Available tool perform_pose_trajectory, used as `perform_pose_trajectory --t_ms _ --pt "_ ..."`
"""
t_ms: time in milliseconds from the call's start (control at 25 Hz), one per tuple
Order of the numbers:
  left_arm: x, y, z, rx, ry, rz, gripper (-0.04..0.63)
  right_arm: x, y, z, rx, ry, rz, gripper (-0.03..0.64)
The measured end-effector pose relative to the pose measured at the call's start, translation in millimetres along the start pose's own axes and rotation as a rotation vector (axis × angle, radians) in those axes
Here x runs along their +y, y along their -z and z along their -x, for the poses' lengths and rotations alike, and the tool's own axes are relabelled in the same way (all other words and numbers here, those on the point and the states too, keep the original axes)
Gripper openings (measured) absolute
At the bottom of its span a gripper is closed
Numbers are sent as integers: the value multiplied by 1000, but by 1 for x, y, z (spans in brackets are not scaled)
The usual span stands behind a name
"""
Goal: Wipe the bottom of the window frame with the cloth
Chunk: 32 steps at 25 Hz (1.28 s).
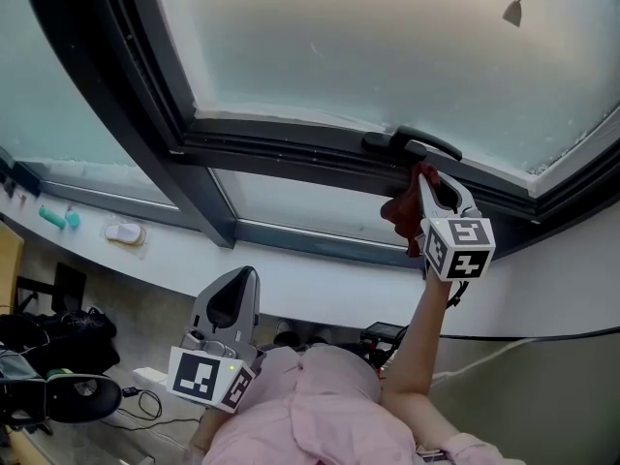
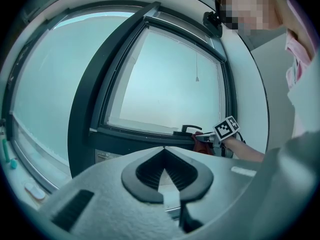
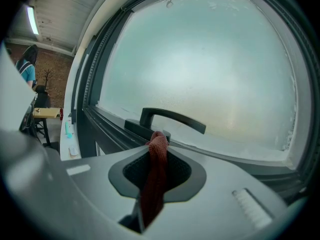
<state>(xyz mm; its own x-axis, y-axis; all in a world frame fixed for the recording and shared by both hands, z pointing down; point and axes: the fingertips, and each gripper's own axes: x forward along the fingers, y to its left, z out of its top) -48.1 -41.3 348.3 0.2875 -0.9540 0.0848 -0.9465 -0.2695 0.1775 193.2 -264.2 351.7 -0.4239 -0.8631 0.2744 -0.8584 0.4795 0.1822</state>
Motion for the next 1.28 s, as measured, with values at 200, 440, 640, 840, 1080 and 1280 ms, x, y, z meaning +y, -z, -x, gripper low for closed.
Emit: perform_pose_trajectory --t_ms 200,440,640,840,1080,1280 --pt "-6 3 2 10 -10 -1 -2 0 1 1 -7 -18 -3 52" --pt "-26 9 -7 8 24 -1 -2 -4 1 1 -27 -45 4 52" --pt "-54 17 -22 15 89 4 -2 -26 9 12 -22 -19 -7 52" --pt "-77 23 -36 22 136 7 -2 -48 15 22 -39 -7 -27 52" --pt "-91 27 -46 23 151 8 -2 -50 16 24 -47 -29 -11 52" --pt "-99 35 -51 33 156 17 -2 -49 15 23 -42 -25 14 52"
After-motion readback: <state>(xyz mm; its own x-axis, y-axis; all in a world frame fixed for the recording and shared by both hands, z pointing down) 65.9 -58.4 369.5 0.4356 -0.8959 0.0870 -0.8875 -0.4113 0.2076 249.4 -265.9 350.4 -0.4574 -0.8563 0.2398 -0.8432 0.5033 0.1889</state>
